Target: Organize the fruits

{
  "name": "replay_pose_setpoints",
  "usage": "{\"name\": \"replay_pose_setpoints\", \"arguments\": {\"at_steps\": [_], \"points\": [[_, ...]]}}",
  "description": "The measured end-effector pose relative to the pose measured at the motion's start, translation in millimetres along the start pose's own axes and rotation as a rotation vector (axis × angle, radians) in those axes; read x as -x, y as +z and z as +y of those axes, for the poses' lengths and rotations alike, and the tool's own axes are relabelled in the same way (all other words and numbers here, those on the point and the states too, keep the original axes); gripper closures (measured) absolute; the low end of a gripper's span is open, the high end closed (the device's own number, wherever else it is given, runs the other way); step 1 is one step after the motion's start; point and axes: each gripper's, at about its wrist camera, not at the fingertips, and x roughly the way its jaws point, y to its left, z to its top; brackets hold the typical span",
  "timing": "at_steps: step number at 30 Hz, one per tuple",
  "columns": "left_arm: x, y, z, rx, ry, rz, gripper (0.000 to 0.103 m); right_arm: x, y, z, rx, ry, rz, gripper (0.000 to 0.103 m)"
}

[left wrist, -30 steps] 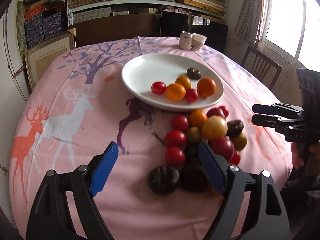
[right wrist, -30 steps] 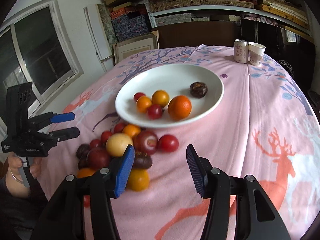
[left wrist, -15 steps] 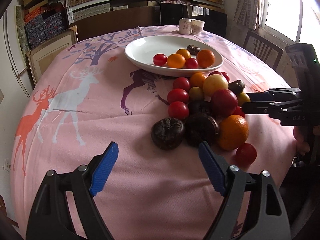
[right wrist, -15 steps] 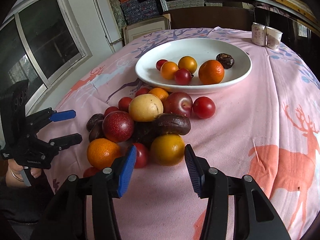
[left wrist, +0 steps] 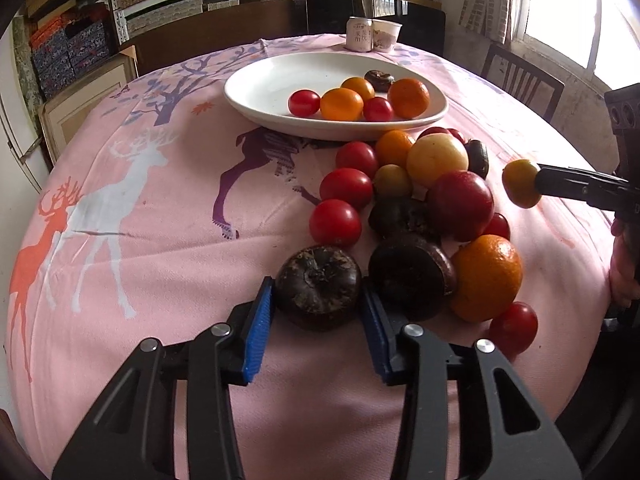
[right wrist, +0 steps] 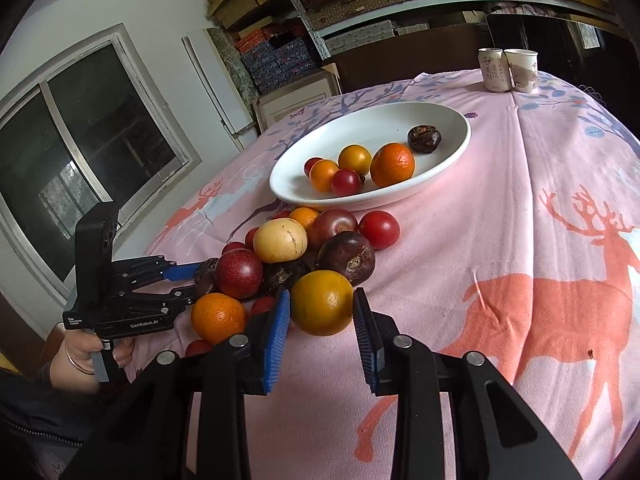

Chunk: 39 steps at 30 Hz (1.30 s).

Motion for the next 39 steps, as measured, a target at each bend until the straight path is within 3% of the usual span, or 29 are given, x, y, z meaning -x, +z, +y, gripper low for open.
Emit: {"name": "replay_pose_setpoints", "arguments": {"at_steps": [12, 20, 25, 28, 30, 33, 37, 39], "points": [[47.6, 15.8, 10.7, 0.087, -0.007, -0.135, 0.062, 16.8, 15.9, 4.4, 0.028, 0.002, -0.054, 0.071], [20.4, 88.4, 7.5, 0.076, -0.039, -0.152, 0.062, 8.7, 87.1, -10.9, -0.012, 0.024, -0.097, 0.073], [-20.9, 139.6, 10.2, 0.089, -0.032, -0.131, 0.062, -24.6, 124.6, -27.7, -0.024, -0.058, -0.063, 0.072], [-26.8, 147.3, 13.0, 0.119, -0.061, -0.135, 0.062, -20.6, 111.7, -30.3, -0.007, -0.089, -0.031, 0.07], [-21.9, 142.7, 9.7, 0.105, -0.057, -0.155, 0.062, -7.6, 88.6, -27.0, 0.067, -0.176, -0.028, 0.056], [-14.7, 130.1, 7.1, 0.092, -0.072, -0.16, 0.062, 5.6, 52.8, -32.4, 0.15, -0.334, -0.008, 0.047], [-7.1, 118.1, 6.0, 0.096, -0.083, -0.156, 0.062, -5.2, 29.5, -58.1, 0.159, -0.448, 0.099, 0.046], [-2.2, 114.4, 6.4, 0.104, -0.087, -0.162, 0.062, -7.8, 27.7, -67.6, 0.121, -0.452, 0.122, 0.054]]}}
